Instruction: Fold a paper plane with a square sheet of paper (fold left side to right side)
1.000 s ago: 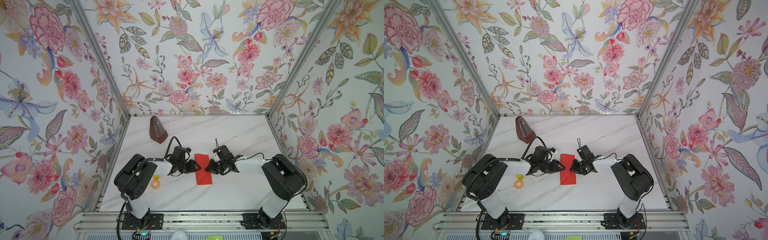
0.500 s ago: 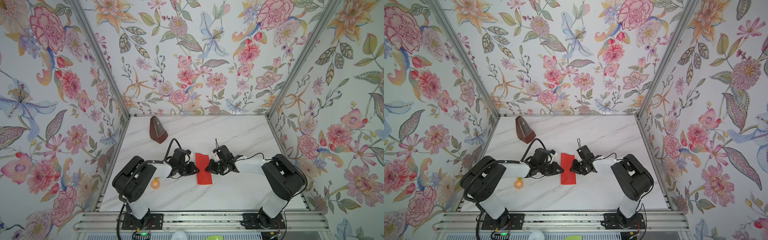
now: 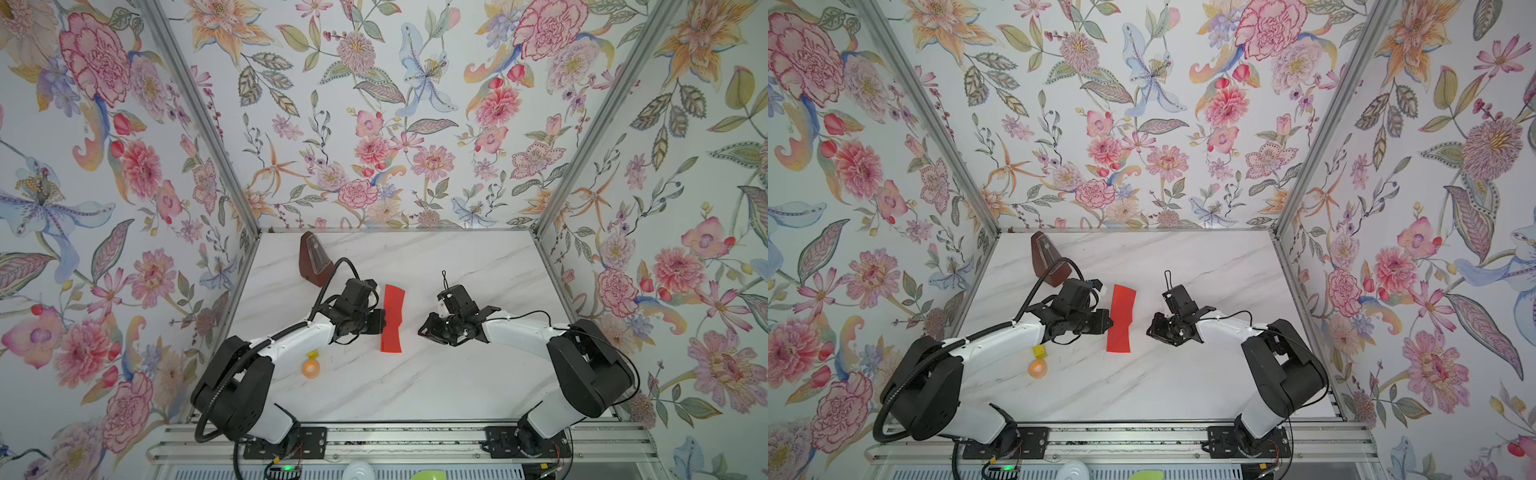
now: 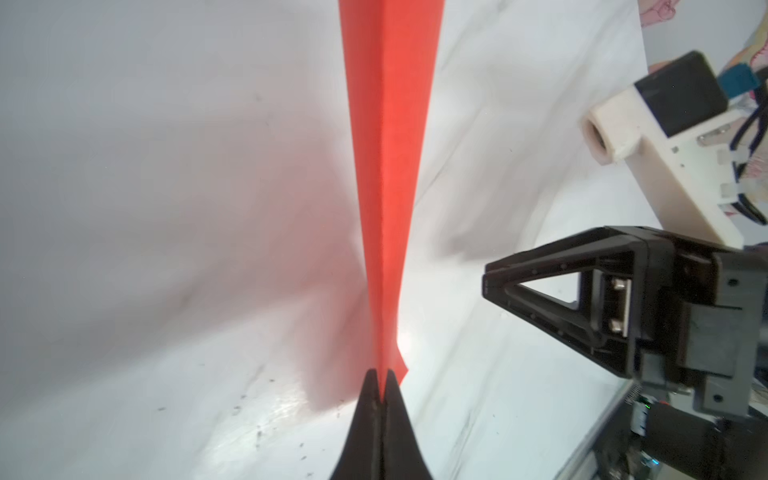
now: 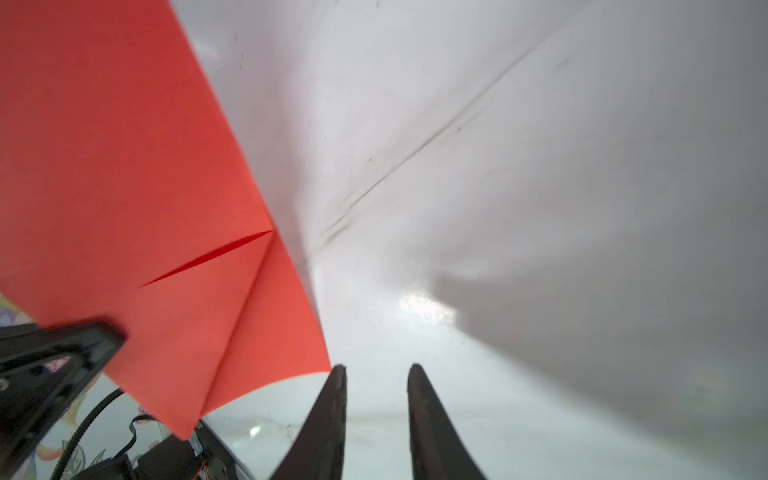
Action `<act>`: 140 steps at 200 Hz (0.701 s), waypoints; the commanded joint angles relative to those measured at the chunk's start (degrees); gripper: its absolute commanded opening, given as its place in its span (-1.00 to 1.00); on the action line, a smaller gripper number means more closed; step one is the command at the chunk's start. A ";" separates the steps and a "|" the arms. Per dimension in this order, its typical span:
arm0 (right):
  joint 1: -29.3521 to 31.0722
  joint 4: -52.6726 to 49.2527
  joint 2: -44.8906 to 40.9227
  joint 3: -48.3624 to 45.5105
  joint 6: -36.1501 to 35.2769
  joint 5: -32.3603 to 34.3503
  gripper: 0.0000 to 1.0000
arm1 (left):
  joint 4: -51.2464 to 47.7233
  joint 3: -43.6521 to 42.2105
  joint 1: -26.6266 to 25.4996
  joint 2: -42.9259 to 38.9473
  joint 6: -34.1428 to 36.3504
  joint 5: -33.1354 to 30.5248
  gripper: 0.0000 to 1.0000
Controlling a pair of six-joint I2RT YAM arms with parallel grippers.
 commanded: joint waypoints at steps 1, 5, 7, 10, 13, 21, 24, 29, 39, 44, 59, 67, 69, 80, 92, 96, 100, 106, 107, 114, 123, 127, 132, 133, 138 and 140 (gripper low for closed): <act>-2.05 -4.15 -2.23 -1.56 -2.21 1.78 -0.44 | -19.61 6.03 -2.09 -1.20 7.70 -17.75 -0.98; -3.22 -4.31 -2.48 -1.73 -2.38 1.73 -0.44 | -21.48 7.27 -2.52 -1.04 8.14 -20.10 -0.98; -3.41 -4.33 -2.57 -1.73 -2.45 1.65 -0.43 | -22.43 7.82 -2.76 -0.94 8.21 -21.13 -0.99; -3.68 -4.46 -2.72 -1.77 -2.59 1.60 -0.43 | -23.79 8.96 -2.97 -0.70 8.26 -22.81 -0.99; -3.93 -4.57 -2.87 -1.83 -2.73 1.52 -0.43 | -25.07 9.88 -3.31 -0.44 8.29 -24.52 -0.99; -4.60 -4.82 -3.19 -2.03 -3.03 1.29 -0.43 | -28.44 12.04 -4.48 0.42 7.91 -29.19 -1.00; -4.83 -4.92 -3.30 -2.06 -3.15 1.28 -0.43 | -29.52 12.79 -4.92 0.81 7.70 -30.86 -1.00; -5.12 -5.02 -3.47 -2.10 -3.44 1.20 -0.42 | -31.45 13.99 -5.96 1.55 7.28 -33.48 -1.00; -5.84 -5.26 -3.81 -2.20 -3.87 1.17 -0.42 | -34.54 16.35 -7.86 3.47 6.03 -38.37 -1.00; -6.16 -5.25 -3.95 -2.27 -4.11 1.16 -0.42 | -35.68 17.42 -8.80 4.40 5.40 -39.84 -1.00; -7.45 -5.34 -4.63 -2.80 -4.45 1.06 -0.42 | -36.92 19.90 -11.49 9.31 3.62 -41.03 -0.99; -8.28 -5.31 -4.95 -3.11 -4.56 1.22 -0.42 | -36.92 21.28 -12.91 11.48 2.76 -40.73 -0.97; -8.46 -5.33 -5.08 -3.24 -4.66 1.24 -0.42 | -36.99 21.67 -13.27 12.10 2.61 -40.66 -0.97; -9.86 -5.35 -5.57 -3.88 -4.85 1.18 -0.42 | -36.78 23.90 -15.72 15.61 1.58 -40.02 -0.94; -11.47 -5.35 -6.33 -4.71 -5.14 1.12 -0.42 | -36.70 27.07 -18.51 19.84 0.90 -38.46 -0.88; -11.91 -5.33 -6.64 -4.95 -5.22 1.07 -0.43 | -36.57 28.13 -19.32 21.18 0.73 -37.62 -0.86; -12.34 -5.31 -6.92 -5.24 -5.40 0.92 -0.43 | -36.27 29.17 -19.99 22.45 0.79 -36.64 -0.83; -12.97 -5.35 -7.32 -5.41 -5.56 0.82 -0.43 | -35.49 30.58 -21.20 24.04 0.77 -34.87 -0.78; -13.12 -5.37 -7.43 -5.43 -5.52 0.81 -0.43 | -35.33 30.76 -21.32 24.28 0.78 -34.63 -0.77; -13.69 -5.51 -8.00 -5.62 -5.58 0.80 -0.43 | -33.84 31.95 -22.40 25.70 0.93 -31.68 -0.68; -14.08 -5.87 -8.66 -5.63 -5.82 0.76 -0.43 | -31.08 32.57 -23.33 26.43 1.27 -27.37 -0.53; -14.14 -6.06 -8.96 -5.63 -5.86 0.76 -0.43 | -29.38 32.44 -23.60 26.43 1.28 -25.15 -0.48; -14.18 -6.35 -9.27 -5.56 -5.96 0.80 -0.42 | -27.18 31.94 -23.68 26.12 1.04 -22.30 -0.39; -14.16 -6.36 -9.37 -5.60 -5.94 0.80 -0.42 | -26.69 31.88 -23.70 26.02 1.01 -21.76 -0.38; -14.08 -6.58 -9.60 -5.55 -5.95 0.74 -0.42 | -24.40 30.94 -23.65 25.36 0.69 -19.66 -0.28; -14.12 -6.61 -9.71 -5.57 -5.87 0.72 -0.42 | -23.40 30.59 -23.64 24.99 0.59 -18.75 -0.26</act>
